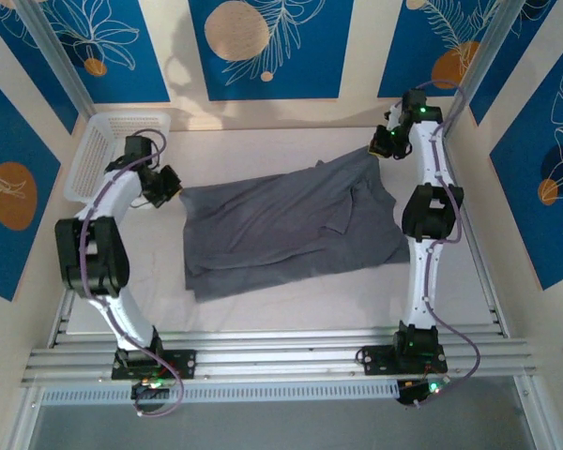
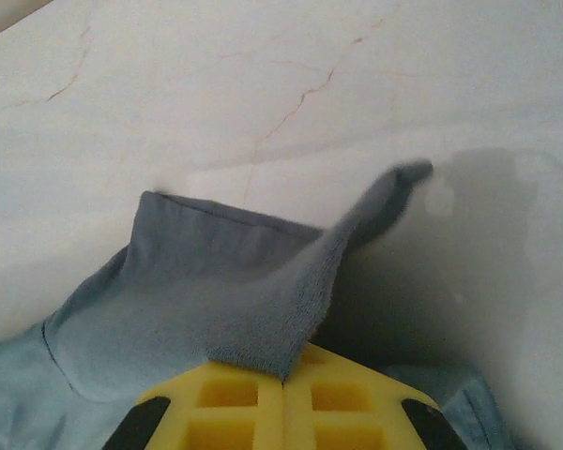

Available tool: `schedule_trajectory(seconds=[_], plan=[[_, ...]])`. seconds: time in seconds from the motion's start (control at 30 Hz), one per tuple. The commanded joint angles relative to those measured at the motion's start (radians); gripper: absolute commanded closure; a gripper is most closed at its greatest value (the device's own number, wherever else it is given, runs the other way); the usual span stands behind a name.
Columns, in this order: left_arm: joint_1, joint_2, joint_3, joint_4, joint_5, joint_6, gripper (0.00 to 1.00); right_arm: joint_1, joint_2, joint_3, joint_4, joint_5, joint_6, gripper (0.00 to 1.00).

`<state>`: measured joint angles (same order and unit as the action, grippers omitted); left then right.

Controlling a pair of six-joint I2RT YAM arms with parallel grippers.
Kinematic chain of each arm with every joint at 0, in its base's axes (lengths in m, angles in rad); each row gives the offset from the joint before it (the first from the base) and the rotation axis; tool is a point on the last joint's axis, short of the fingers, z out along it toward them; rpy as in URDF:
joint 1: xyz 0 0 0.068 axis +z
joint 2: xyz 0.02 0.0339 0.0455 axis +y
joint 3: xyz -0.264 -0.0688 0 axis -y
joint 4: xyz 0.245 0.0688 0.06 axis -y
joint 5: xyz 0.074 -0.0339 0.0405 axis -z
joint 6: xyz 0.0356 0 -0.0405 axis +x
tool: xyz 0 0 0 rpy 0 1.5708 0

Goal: Fold the inside-out t-shirt

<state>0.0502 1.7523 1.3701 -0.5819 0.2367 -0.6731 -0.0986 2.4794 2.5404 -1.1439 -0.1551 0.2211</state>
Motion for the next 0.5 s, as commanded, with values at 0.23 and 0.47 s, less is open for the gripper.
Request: schedule_trajectory(seconds=[0.23, 0.47], plan=[[0.008, -0.305, -0.358, 0.017, 0.015, 0.000, 1.00, -0.102, -0.228, -0.425, 0.033, -0.026, -0.043, 0.99], [0.006, -0.292, -0.413, 0.035, 0.030, 0.018, 1.00, -0.056, -0.228, -0.410, 0.006, -0.016, -0.045, 0.97]])
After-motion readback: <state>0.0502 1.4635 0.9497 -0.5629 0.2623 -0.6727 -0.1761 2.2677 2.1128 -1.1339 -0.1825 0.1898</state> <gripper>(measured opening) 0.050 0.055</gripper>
